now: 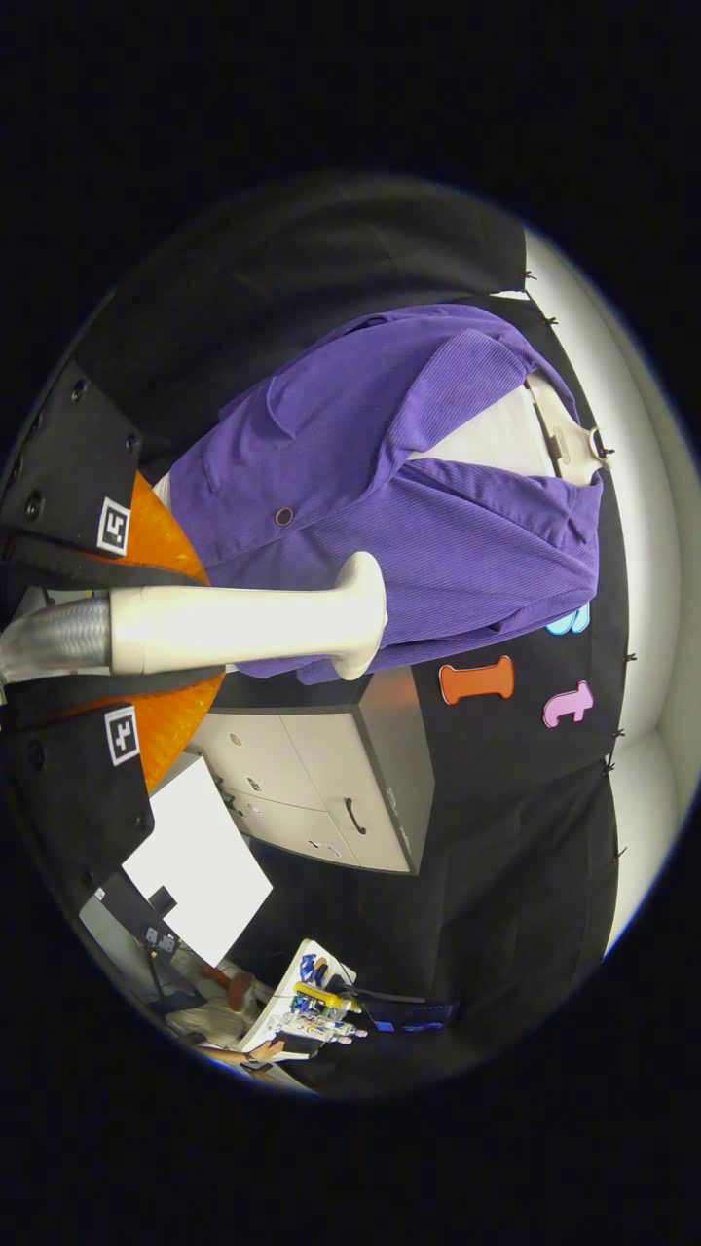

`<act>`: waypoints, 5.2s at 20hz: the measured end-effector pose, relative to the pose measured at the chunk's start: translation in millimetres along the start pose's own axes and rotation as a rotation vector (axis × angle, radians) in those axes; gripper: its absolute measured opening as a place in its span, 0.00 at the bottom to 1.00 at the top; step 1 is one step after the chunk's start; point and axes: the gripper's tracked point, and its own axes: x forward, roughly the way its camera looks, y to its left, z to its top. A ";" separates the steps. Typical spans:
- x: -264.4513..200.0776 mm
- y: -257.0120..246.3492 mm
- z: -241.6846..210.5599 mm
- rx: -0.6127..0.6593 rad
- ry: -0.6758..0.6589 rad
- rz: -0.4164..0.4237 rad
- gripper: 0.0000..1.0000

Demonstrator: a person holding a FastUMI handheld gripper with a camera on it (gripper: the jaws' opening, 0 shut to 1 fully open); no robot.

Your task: Iron the clothes twice with a garment steamer, once on the left side and once on the right side.

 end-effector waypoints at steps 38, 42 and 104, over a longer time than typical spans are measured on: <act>-26.7 174.0 77.0 -0.195 -0.215 0.227 0.42; -21.0 164.4 58.1 -0.207 -0.174 0.219 0.43; 30.7 16.4 -135.6 -0.168 0.336 0.212 0.43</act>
